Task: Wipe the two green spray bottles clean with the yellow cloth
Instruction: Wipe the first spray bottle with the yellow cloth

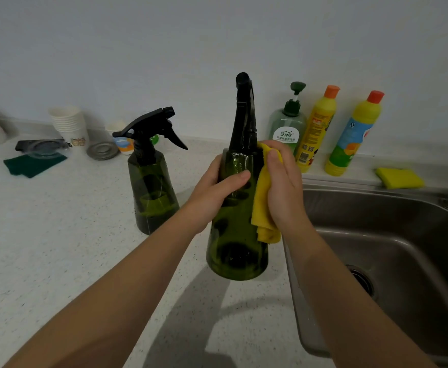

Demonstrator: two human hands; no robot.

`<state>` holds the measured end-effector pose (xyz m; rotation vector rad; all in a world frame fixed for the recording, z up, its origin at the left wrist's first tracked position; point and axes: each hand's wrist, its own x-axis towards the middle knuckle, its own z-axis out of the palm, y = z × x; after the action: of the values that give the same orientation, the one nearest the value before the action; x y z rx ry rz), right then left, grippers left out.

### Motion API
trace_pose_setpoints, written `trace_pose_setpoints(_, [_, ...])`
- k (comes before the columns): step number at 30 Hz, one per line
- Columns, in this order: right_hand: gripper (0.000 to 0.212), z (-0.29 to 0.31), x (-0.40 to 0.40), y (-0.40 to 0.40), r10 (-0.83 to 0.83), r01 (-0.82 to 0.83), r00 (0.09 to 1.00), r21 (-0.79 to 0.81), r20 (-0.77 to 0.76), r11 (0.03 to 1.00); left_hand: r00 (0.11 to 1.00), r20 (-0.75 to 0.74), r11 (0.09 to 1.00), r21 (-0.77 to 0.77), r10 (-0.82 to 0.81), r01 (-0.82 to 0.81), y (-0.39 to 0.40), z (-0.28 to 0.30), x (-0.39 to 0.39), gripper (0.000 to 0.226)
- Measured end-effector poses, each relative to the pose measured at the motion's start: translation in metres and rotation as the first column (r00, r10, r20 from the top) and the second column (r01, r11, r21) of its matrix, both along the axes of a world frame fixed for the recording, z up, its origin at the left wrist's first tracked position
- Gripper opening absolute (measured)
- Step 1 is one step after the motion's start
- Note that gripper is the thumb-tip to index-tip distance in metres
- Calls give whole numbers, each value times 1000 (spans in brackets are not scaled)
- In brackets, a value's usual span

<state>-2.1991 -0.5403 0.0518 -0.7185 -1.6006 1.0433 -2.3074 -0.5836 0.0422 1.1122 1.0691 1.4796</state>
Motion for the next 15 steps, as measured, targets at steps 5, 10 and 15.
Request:
trace_pose_setpoints(5, [13, -4, -3, 8, -121, 114, 991, 114, 56, 987, 997, 18, 997, -22, 74, -74, 2, 1, 5, 20])
trace_pose_setpoints(10, [20, -11, -5, 6, -149, 131, 988, 274, 46, 953, 992, 42, 993, -44, 115, -113, 3, -2, 7, 25])
trace_pose_setpoints(15, [33, -23, -2, -4, -55, 34, 997, 293, 62, 955, 982, 82, 985, -23, 173, -171, 8, 3, 4, 25])
